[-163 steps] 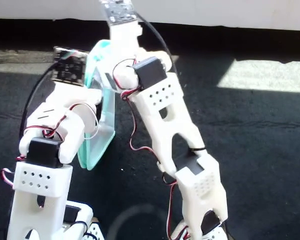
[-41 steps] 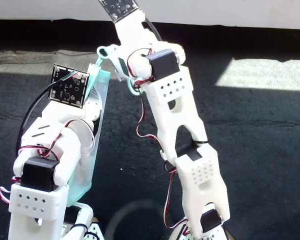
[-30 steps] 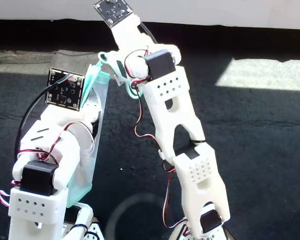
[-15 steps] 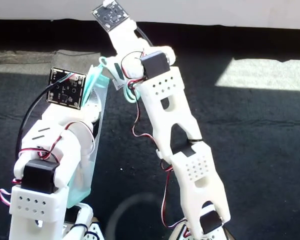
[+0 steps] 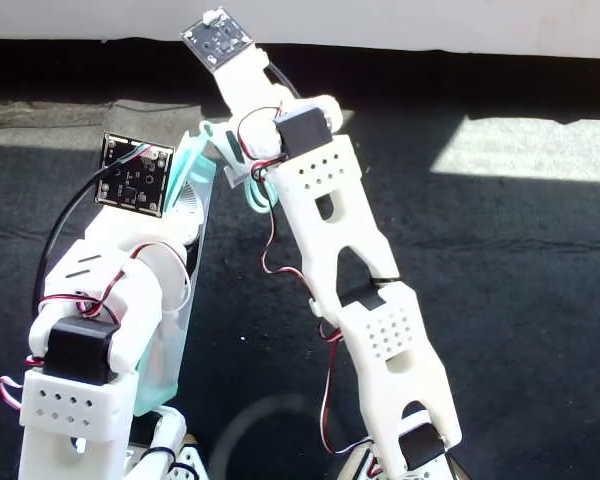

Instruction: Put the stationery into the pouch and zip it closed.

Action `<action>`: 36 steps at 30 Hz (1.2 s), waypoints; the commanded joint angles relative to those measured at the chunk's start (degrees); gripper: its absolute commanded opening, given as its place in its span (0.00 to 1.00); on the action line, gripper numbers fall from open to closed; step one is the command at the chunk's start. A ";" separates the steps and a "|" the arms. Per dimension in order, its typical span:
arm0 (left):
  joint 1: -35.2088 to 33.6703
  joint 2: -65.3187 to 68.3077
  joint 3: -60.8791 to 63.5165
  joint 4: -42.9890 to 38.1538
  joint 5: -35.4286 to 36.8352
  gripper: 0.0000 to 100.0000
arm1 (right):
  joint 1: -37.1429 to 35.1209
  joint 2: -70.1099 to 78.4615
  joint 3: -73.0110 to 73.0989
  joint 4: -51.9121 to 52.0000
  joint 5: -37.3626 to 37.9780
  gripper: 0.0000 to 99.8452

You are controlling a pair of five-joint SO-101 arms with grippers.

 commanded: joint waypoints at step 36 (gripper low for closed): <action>-1.45 -4.97 -2.59 -4.04 2.99 0.01 | 1.54 6.11 -20.62 7.60 0.26 0.01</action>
